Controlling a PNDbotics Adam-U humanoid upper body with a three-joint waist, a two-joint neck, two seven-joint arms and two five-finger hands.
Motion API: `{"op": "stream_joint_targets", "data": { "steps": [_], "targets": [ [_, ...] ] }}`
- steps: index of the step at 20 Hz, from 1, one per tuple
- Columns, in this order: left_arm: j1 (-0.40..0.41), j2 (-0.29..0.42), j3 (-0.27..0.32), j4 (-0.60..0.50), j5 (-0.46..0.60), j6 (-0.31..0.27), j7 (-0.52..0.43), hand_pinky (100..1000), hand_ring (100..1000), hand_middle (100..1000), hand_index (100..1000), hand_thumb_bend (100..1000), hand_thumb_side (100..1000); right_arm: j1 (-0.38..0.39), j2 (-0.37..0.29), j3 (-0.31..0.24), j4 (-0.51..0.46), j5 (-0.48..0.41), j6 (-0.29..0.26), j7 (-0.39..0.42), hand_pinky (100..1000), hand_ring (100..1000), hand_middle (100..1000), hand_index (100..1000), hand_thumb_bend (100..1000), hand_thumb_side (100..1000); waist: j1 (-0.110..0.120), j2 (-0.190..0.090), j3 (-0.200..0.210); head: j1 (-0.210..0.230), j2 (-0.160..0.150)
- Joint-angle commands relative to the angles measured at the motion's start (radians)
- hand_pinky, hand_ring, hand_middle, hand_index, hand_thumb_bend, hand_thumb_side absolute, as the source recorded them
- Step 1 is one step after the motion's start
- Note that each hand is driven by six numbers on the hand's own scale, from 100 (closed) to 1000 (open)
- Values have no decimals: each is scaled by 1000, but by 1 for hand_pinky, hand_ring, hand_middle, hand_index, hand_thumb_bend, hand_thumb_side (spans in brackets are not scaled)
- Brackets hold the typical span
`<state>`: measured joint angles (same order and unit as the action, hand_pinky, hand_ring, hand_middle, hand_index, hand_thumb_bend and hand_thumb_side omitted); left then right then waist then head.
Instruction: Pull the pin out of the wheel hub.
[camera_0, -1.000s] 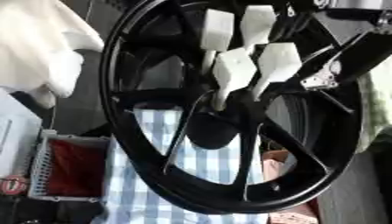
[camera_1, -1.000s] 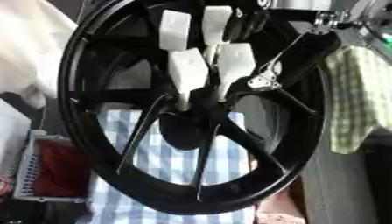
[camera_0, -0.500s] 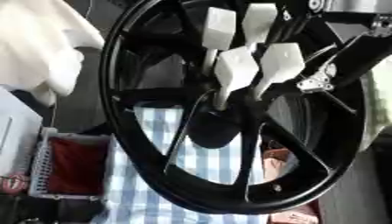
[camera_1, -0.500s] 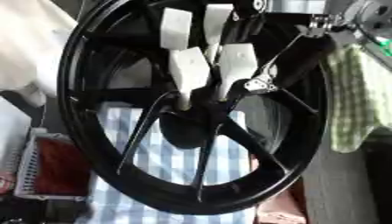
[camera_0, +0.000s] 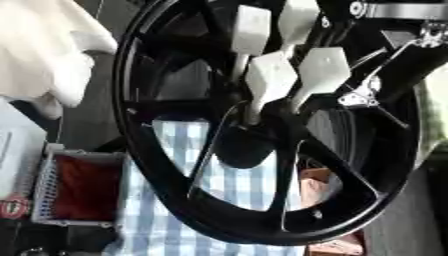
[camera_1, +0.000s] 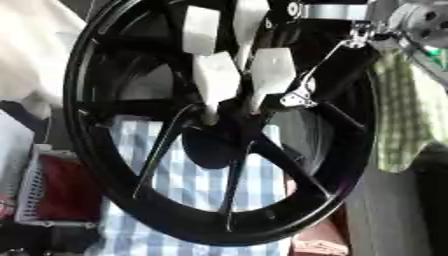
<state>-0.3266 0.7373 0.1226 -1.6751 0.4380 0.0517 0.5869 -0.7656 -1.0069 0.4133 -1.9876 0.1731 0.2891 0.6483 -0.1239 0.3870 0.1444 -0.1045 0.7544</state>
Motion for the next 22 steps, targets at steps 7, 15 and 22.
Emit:
{"op": "stream_joint_targets", "data": {
  "steps": [7,15,22],
  "targets": [
    [-3,21,14,-14,-2,0,-5,734,844,853,817,683,707,-11,-13,-11,-12,2,22,-7,768,739,688,732,443,202,11,-13,6,-7,-13],
    [-3,22,14,-15,-3,-1,-6,734,844,851,815,681,709,-16,-11,-8,-12,-17,35,-27,759,723,645,696,376,161,12,-13,5,-7,-16],
    [-1,21,14,-16,-1,-2,-6,733,844,848,814,675,715,-12,-18,-7,-12,-14,33,-21,756,714,625,683,301,100,9,-12,5,-8,-19]
  ]
}}
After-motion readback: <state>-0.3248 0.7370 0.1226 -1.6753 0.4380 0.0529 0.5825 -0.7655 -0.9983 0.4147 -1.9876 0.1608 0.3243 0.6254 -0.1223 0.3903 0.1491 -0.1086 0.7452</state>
